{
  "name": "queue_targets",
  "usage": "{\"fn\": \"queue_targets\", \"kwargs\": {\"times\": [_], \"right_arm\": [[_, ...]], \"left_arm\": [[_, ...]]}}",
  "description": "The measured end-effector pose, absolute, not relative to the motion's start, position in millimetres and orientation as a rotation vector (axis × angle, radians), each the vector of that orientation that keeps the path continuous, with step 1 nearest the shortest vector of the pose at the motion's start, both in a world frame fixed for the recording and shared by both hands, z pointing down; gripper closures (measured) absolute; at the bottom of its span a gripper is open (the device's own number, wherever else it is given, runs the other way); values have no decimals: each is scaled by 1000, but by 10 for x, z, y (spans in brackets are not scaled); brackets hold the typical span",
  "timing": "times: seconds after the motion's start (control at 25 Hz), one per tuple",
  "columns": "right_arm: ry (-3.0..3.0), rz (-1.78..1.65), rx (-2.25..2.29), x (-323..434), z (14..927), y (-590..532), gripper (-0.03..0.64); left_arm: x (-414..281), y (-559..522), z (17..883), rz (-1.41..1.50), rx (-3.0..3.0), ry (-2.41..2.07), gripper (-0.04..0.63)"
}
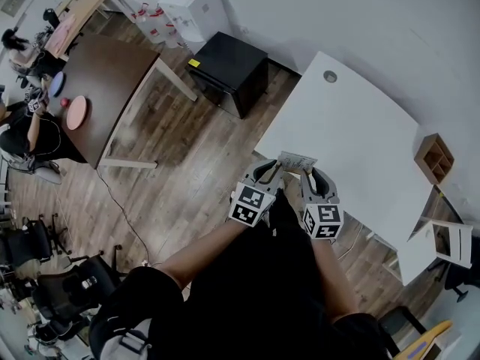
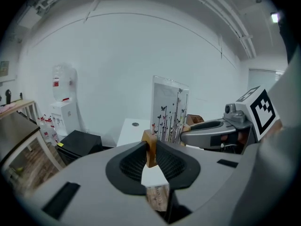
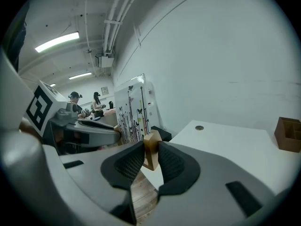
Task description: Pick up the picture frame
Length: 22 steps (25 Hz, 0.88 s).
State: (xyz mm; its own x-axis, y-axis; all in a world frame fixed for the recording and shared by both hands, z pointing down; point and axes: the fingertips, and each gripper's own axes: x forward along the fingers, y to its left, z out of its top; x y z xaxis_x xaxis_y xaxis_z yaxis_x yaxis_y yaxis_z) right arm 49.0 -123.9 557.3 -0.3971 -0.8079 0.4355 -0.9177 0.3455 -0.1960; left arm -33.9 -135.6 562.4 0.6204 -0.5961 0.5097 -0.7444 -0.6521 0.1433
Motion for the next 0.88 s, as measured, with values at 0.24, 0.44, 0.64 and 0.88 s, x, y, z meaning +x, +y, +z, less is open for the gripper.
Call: {"fn": "queue_targets", "kwargs": {"times": [0.24, 0.44, 0.64, 0.88], "right_arm": [[-2350, 591, 1578, 439, 5334, -818, 515], [-2363, 564, 1596, 591, 5196, -691, 517], [-2391, 530, 1573, 721, 5004, -662, 517], [-2410, 435, 1632, 940, 4706, -837, 517]], "left_arm": [[-389, -972, 5346, 504, 2509, -1136, 529], [-255, -831, 5208, 453, 2492, -1271, 531], [-119, -778, 5026, 395, 2471, -1294, 531], [94, -968, 4741, 319, 2517, -1333, 532]]}}
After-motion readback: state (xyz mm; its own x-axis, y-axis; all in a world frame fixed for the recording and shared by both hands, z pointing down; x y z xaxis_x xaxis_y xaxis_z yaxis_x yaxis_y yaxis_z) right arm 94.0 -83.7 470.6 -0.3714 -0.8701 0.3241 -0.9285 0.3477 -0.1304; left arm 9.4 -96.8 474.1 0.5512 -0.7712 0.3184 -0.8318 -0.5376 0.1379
